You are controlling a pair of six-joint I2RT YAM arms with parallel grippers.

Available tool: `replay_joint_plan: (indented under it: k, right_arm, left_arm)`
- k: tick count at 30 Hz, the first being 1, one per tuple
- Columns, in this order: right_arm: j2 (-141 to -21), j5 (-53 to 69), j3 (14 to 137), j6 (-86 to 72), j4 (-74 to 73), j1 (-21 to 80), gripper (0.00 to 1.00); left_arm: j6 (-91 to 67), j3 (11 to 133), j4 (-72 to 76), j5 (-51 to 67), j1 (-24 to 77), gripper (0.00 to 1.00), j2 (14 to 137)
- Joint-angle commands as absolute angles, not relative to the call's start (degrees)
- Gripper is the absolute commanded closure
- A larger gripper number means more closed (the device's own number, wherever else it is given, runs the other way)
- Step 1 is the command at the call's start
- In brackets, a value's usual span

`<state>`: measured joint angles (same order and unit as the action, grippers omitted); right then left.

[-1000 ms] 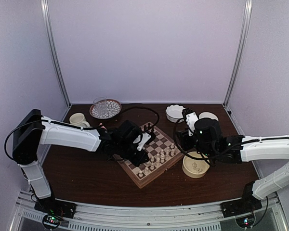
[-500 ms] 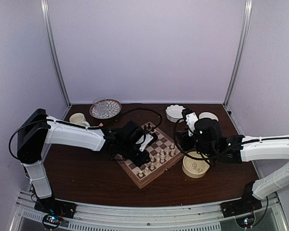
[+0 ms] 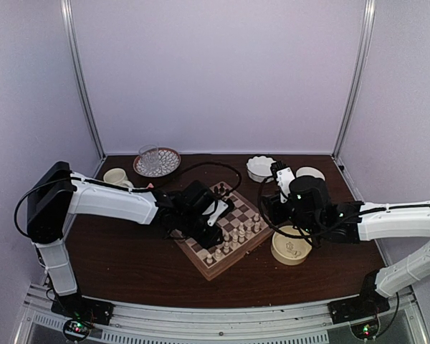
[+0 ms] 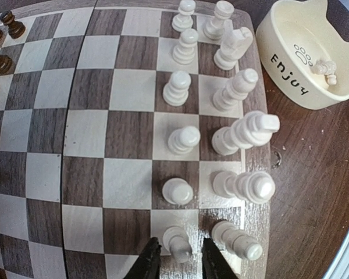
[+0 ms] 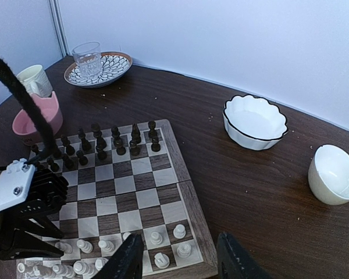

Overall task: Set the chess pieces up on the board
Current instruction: Place the pawn on c2.

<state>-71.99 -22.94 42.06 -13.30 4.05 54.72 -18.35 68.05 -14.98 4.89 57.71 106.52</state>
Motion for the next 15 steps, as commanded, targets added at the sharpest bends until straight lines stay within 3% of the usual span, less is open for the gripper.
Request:
replay_joint_plan:
  k: [1, 9, 15]
  right_arm:
    - [-70.84, -22.80, 43.50, -13.14, 3.59, 54.60, 0.55]
    - [-70.84, -22.68, 43.50, -13.36, 3.60, 54.62, 0.55]
    - [-71.10, -22.54, 43.51, -13.29, 3.52, 54.60, 0.54]
  left_arm:
    - [-17.76, 69.85, -15.18, 4.62, 58.00, 0.73, 106.87]
    - [-18.10, 69.64, -15.66, 3.50, 58.06, 0.67, 104.85]
    - [-18.11, 64.67, -13.26, -2.29, 58.05, 0.61, 96.40]
